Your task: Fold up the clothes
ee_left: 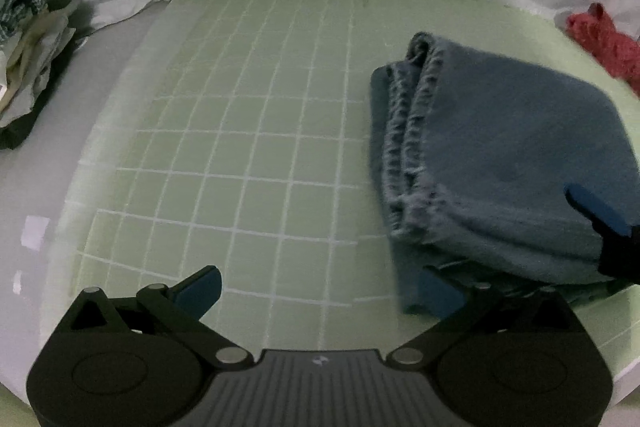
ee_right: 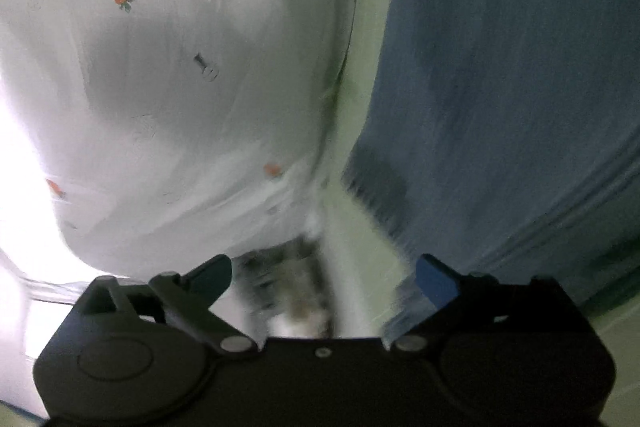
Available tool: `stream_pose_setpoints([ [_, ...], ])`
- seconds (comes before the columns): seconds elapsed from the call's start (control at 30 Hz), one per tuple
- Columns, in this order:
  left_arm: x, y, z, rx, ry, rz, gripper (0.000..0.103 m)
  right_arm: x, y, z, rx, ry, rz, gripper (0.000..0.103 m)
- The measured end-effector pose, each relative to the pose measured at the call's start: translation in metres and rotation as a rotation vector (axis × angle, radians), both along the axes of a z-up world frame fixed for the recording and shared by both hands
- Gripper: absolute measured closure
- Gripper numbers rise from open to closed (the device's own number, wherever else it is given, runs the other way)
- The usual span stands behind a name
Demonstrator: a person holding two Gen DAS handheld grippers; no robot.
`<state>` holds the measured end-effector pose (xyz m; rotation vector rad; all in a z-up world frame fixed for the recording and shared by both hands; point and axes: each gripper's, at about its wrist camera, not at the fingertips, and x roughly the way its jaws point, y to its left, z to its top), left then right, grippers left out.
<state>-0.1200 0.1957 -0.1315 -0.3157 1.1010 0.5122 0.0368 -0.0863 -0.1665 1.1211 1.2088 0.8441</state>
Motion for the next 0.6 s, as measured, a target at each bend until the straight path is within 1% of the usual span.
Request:
stream_pose_setpoints([
  [0.03,0.002,-0.003,0.001,-0.002,-0.012,-0.003,0.000,-0.002,-0.012,0.003,-0.058,-0.043,-0.008,0.001],
  [0.1,0.005,-0.007,0.004,-0.008,-0.041,-0.012,0.000,0.002,-0.025,0.018,-0.216,-0.156,-0.028,0.000],
  [0.17,0.008,-0.008,0.008,-0.033,-0.093,-0.019,0.000,0.005,-0.035,0.031,-0.406,-0.272,-0.053,0.000],
  [0.23,0.012,-0.009,0.010,-0.058,-0.136,-0.016,0.000,0.007,-0.043,0.036,-0.580,-0.380,-0.083,0.000],
  [0.3,0.018,-0.008,0.011,-0.074,-0.161,-0.005,0.000,0.011,-0.045,0.036,-0.666,-0.446,-0.065,0.000],
  [0.33,0.021,-0.007,0.010,-0.080,-0.166,-0.001,0.000,0.014,-0.044,0.035,-0.730,-0.467,-0.058,0.000],
  [0.43,0.032,-0.001,0.005,-0.086,-0.155,0.014,0.000,0.021,-0.038,0.034,-0.909,-0.533,-0.044,0.000],
  [0.53,0.045,0.007,-0.003,-0.096,-0.139,0.015,0.000,0.034,-0.032,0.028,-1.006,-0.582,-0.012,0.000],
  [0.6,0.058,0.013,-0.011,-0.102,-0.121,0.005,0.000,0.048,-0.029,0.018,-1.019,-0.560,0.000,0.000],
])
